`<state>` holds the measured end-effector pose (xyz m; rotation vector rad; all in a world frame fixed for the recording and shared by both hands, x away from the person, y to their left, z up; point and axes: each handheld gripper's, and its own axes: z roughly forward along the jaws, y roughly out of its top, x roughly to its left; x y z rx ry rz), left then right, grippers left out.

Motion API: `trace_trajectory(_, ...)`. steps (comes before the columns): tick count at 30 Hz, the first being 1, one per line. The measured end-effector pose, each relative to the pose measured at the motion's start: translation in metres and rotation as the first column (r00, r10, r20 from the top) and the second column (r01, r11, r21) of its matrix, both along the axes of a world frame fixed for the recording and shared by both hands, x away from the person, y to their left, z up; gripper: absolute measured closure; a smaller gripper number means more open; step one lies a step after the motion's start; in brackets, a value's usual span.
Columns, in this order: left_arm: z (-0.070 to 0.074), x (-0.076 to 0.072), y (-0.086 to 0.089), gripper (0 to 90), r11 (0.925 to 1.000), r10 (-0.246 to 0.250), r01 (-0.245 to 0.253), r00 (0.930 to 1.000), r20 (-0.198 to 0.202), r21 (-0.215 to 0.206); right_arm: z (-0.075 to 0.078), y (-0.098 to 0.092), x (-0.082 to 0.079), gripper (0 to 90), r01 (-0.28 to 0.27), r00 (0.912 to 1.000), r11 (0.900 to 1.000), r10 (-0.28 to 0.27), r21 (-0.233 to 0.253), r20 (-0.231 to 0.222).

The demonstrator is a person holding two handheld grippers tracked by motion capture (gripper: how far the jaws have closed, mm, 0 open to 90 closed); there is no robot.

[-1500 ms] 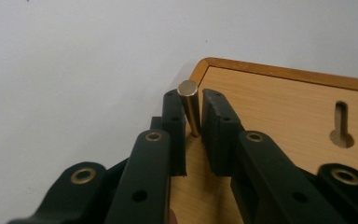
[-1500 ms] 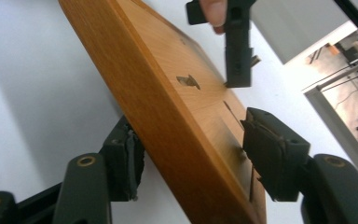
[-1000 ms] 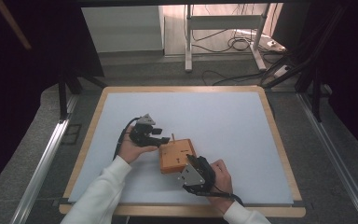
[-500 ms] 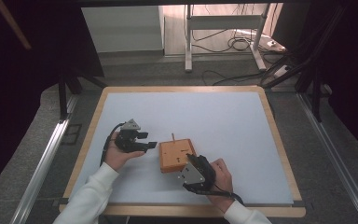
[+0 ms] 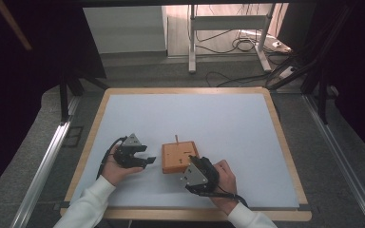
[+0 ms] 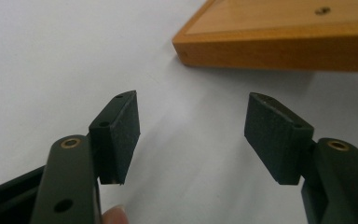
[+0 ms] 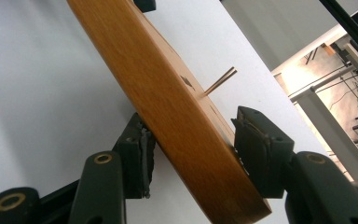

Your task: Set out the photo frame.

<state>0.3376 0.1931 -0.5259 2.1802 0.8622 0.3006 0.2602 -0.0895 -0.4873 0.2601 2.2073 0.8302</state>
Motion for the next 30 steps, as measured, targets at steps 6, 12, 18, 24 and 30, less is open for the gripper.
trace_trajectory(6, -0.002, -0.001, 0.004, 34.8, 0.9999, 0.010, -0.010, 0.9999, 0.003, -0.001, 0.001, 0.003, 0.001, 50.1, -0.005, 1.0000, 1.000, 0.005, -0.001, -0.002)
trace_trajectory(12, -0.002, 0.000, 0.007, 34.4, 0.9998, 0.018, -0.018, 0.9998, 0.000, -0.010, 0.007, 0.003, 0.006, 51.1, -0.010, 0.9997, 1.000, 0.010, 0.000, -0.022)
trace_trajectory(18, -0.003, 0.001, 0.009, 34.2, 0.9996, 0.021, -0.021, 0.9998, -0.008, -0.018, 0.014, 0.004, 0.012, 52.9, -0.020, 0.9987, 1.000, 0.019, -0.005, -0.046)
trace_trajectory(24, -0.002, 0.001, 0.010, 34.2, 0.9995, 0.021, -0.021, 0.9997, -0.009, -0.022, 0.024, 0.004, 0.021, 54.1, -0.039, 0.9957, 0.999, 0.037, -0.027, -0.085)
trace_trajectory(30, -0.003, 0.002, 0.010, 34.1, 0.9995, 0.020, -0.020, 0.9997, -0.013, -0.025, 0.036, 0.003, 0.034, 55.2, -0.057, 0.9912, 0.998, 0.054, -0.018, -0.121)
